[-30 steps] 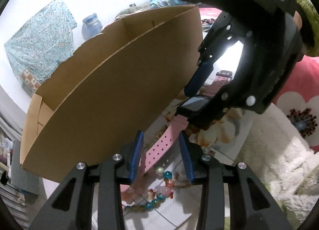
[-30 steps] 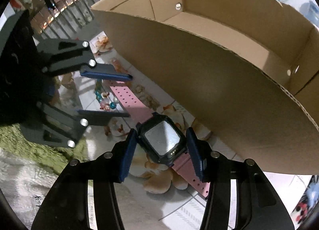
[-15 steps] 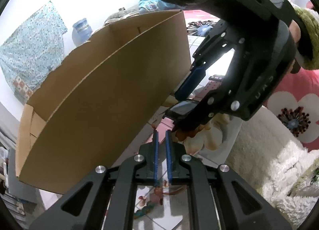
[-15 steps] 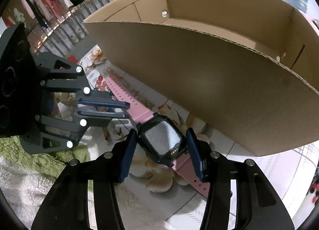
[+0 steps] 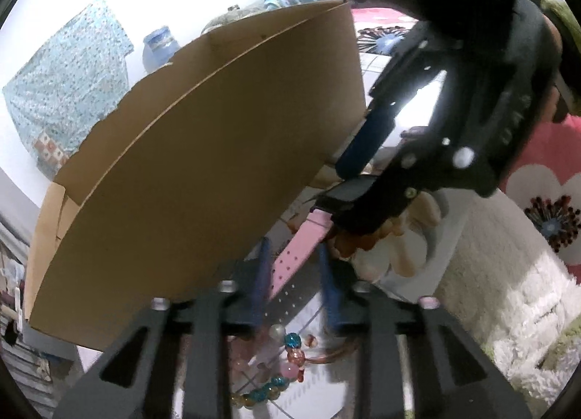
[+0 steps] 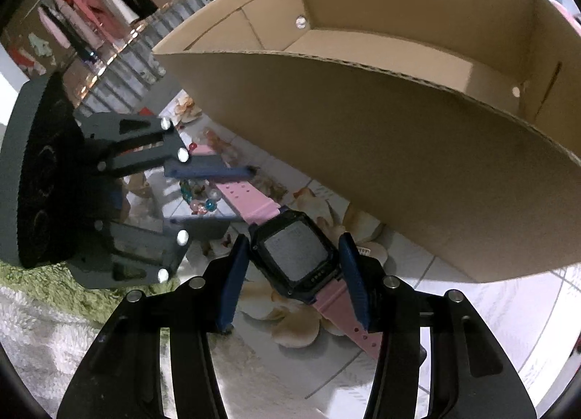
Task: Organize jewelry
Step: 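Lift the watch with the right gripper toward the cardboard box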
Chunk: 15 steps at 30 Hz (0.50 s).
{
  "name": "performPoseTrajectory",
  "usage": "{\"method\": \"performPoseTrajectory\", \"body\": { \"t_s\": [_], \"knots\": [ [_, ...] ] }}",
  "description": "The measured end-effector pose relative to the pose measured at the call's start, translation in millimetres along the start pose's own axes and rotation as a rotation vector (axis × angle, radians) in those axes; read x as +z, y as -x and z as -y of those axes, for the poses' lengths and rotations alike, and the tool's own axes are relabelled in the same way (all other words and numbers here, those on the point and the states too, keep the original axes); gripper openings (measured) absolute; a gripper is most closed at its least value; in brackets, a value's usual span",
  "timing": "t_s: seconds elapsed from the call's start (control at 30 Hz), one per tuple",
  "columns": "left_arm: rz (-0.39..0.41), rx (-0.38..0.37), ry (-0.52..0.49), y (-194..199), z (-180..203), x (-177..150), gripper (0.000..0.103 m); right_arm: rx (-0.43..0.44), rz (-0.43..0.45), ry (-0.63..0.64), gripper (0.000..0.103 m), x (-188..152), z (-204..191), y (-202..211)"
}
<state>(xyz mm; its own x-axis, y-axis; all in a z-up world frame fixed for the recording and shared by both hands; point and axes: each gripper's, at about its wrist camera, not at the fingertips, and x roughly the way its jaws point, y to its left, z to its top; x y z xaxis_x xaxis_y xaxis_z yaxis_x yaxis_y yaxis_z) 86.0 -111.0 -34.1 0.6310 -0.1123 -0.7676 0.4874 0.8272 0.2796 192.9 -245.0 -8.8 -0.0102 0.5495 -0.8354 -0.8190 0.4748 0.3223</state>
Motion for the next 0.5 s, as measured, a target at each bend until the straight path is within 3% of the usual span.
{"method": "performPoseTrajectory", "body": {
  "t_s": [0.1,0.17,0.33,0.5],
  "knots": [
    [-0.005,-0.035,0.037,-1,-5,1,0.012,-0.023,0.041,-0.033,0.048,-4,-1,6],
    [-0.014,-0.050,0.052,-3,-6,2,0.008,-0.052,0.078,-0.068,0.056,-8,0,14],
    [-0.030,-0.073,0.073,-7,-11,4,0.007,-0.113,0.150,-0.177,0.058,-30,7,24],
    [-0.029,-0.068,0.056,-10,-11,5,0.007,-0.290,0.168,-0.156,0.035,-40,-9,21]
  ]
}}
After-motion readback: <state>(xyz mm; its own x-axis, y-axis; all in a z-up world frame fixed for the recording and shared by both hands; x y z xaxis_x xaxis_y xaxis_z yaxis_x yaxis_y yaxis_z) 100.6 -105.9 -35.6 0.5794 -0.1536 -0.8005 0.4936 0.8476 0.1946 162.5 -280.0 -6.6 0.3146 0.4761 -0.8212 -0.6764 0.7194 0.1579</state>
